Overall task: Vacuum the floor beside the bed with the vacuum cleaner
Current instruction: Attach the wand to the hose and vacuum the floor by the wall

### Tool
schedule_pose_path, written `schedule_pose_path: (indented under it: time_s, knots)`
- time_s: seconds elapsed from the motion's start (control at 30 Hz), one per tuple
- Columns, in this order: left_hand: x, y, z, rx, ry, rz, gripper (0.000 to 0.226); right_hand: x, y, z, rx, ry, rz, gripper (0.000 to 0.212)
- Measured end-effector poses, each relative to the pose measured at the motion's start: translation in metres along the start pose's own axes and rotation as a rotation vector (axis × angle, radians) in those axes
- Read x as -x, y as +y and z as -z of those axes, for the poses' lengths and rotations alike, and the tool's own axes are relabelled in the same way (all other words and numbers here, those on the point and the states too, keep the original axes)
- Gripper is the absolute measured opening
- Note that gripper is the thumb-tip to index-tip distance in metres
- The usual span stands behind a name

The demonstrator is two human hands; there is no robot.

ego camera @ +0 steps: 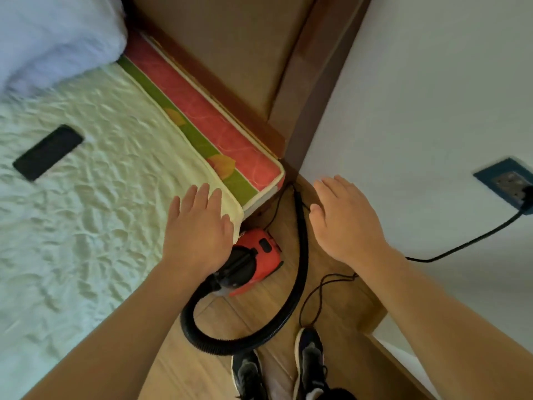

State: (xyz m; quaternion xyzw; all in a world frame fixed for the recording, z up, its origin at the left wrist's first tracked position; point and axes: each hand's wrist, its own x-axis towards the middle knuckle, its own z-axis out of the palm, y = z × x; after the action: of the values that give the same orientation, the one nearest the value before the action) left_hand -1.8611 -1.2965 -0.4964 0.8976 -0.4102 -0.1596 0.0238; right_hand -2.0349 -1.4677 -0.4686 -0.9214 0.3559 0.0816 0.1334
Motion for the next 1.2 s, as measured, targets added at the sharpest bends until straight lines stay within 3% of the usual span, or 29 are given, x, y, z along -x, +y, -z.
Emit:
schedule_pose_path:
  time_s: [0.47, 0.83, 1.2]
  knots:
    - [0.066, -0.073, -0.038, 0.141, 0.006, 0.393, 0.059, -0.039, -0.061, -0.043, 0.09, -0.093, 0.375, 0.06]
    - [0.14, -0.103, -0.053, 0.148, 0.011, 0.684, 0.059, -0.042, -0.109, -0.065, 0.133, -0.117, 0.699, 0.048]
    - [0.214, -0.127, -0.117, 0.247, -0.04, 0.858, 0.061, -0.019, -0.162, -0.123, 0.225, -0.216, 0.928, 0.049]
